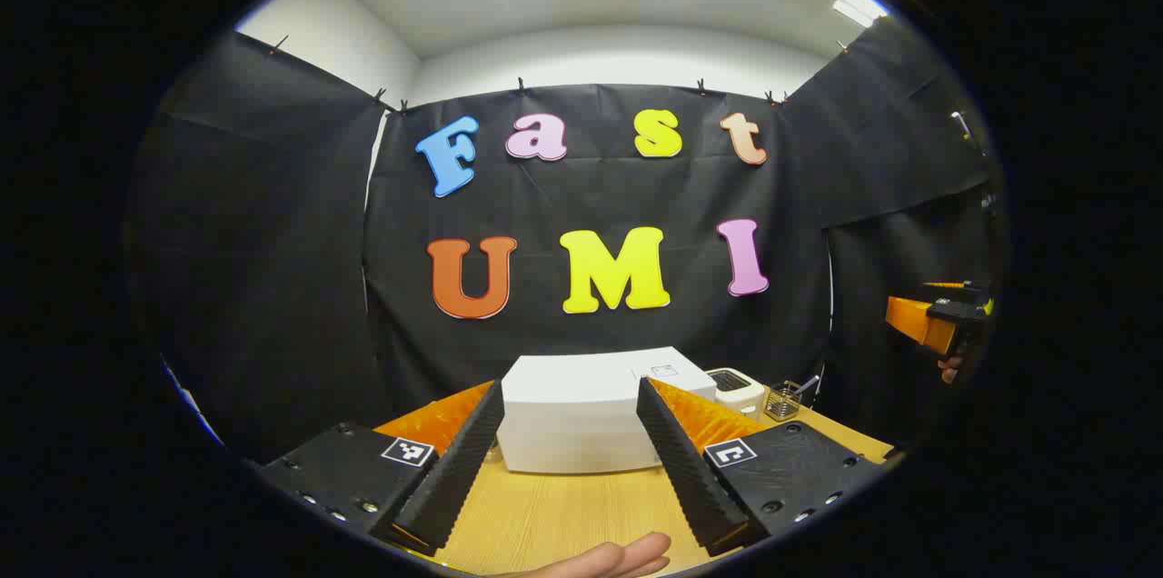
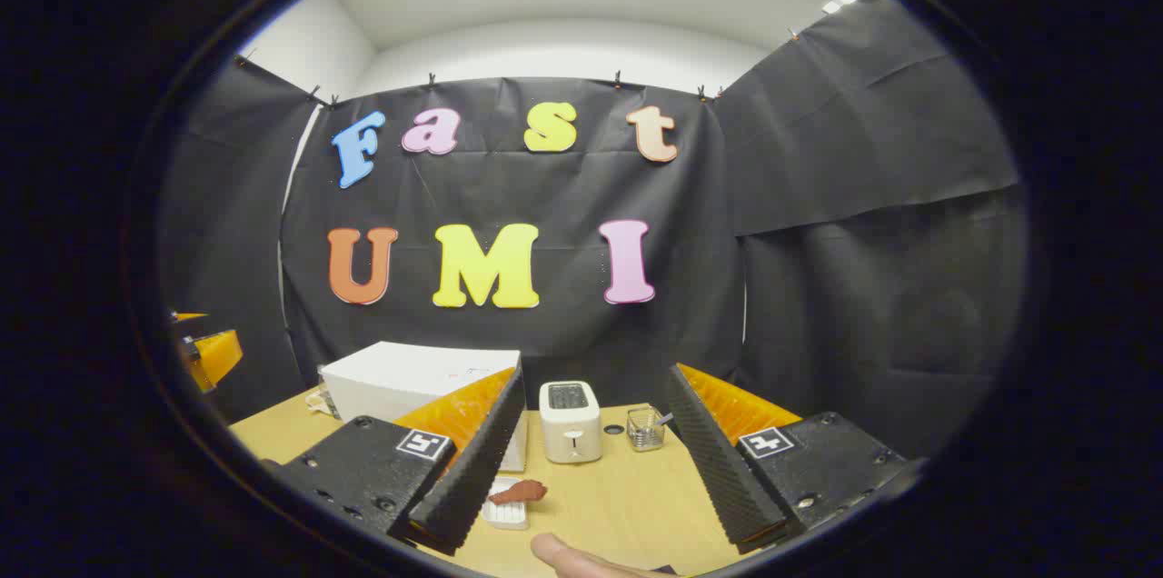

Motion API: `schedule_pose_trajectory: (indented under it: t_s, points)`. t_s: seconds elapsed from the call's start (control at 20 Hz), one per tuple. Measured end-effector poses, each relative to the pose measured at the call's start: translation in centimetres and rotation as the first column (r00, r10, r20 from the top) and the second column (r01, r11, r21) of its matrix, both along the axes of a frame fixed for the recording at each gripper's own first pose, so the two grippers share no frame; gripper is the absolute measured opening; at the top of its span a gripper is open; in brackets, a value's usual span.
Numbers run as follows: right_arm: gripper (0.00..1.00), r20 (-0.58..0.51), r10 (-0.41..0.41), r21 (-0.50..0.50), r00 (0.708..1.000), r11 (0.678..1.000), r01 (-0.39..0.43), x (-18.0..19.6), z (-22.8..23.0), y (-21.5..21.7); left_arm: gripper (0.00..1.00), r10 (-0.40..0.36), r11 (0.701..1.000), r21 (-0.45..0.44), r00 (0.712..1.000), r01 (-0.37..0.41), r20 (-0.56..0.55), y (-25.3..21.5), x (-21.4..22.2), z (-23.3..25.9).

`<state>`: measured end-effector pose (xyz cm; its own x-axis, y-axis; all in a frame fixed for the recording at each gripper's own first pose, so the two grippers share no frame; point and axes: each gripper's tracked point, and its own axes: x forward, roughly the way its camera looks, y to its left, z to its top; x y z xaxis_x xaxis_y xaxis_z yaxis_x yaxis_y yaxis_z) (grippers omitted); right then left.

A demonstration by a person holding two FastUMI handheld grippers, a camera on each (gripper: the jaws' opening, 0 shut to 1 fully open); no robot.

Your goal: Open the microwave oven with the left hand, put the food in, and close the microwave oven.

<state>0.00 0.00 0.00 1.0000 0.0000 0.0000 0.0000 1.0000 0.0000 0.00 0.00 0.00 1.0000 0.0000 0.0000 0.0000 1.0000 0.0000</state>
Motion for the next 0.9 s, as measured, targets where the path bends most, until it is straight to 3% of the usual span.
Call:
schedule_pose_trajectory:
  t_s: [0.05, 0.1, 0.9]
  points:
    - [0.91, 0.005, -0.007, -0.005, 1.0, 1.0, 0.007, -0.1, 0.1, -0.3, 0.92, -0.004, 1.0, -0.002, 1.0, 0.004, -0.005, -0.2, 0.1, -0.1]
    - [1.0, 0.009, -0.009, -0.008, 1.0, 1.0, 0.009, -0.2, 0.0, -0.5, 0.93, -0.005, 1.0, -0.007, 1.0, 0.005, -0.009, -0.2, 0.2, -0.1]
    - [1.0, 0.011, 0.008, 0.02, 1.0, 1.0, -0.008, -0.5, -0.6, -0.7, 0.95, -0.034, 0.998, -0.059, 0.999, 0.032, -0.032, -0.3, 1.4, -1.7]
